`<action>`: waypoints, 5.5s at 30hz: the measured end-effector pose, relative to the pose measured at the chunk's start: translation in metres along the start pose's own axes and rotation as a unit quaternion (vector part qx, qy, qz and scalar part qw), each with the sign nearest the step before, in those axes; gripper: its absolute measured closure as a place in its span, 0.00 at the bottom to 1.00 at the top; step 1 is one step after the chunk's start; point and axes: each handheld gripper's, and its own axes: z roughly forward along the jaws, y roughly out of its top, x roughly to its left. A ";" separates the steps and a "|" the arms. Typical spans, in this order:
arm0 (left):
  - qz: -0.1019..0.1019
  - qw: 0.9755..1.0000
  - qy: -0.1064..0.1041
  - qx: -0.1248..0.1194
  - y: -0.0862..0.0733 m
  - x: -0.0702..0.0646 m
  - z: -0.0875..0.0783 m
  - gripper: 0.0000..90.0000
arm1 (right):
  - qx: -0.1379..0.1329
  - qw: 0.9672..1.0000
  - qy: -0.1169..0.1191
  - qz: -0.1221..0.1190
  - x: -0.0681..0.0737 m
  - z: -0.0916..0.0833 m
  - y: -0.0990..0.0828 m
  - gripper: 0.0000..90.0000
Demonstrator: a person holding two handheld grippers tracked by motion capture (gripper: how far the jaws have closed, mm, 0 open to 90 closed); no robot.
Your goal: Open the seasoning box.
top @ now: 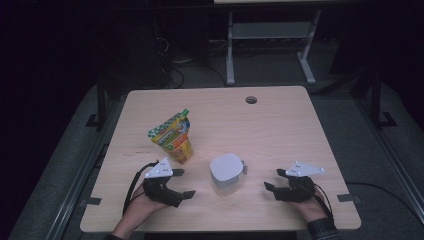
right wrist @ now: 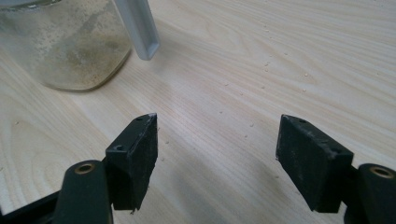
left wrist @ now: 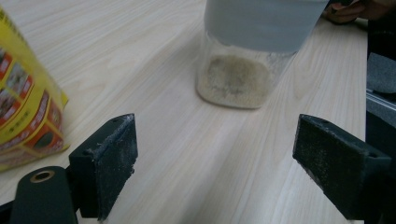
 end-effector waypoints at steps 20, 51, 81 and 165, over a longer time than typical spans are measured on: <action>0.022 0.999 -0.038 -0.008 0.034 -0.008 0.031 0.15 | -0.015 1.000 -0.002 0.000 0.002 -0.006 0.005 0.32; 0.046 0.997 -0.063 -0.019 0.055 -0.015 0.046 0.23 | -0.017 1.000 -0.002 0.000 0.001 -0.006 0.006 0.32; 0.038 0.996 -0.065 -0.042 0.060 -0.015 0.036 0.29 | -0.015 1.000 -0.004 0.001 0.000 -0.006 0.006 0.33; 0.040 0.992 -0.104 -0.062 0.104 -0.012 0.027 1.00 | -0.010 1.000 -0.005 0.005 -0.003 -0.004 0.004 0.33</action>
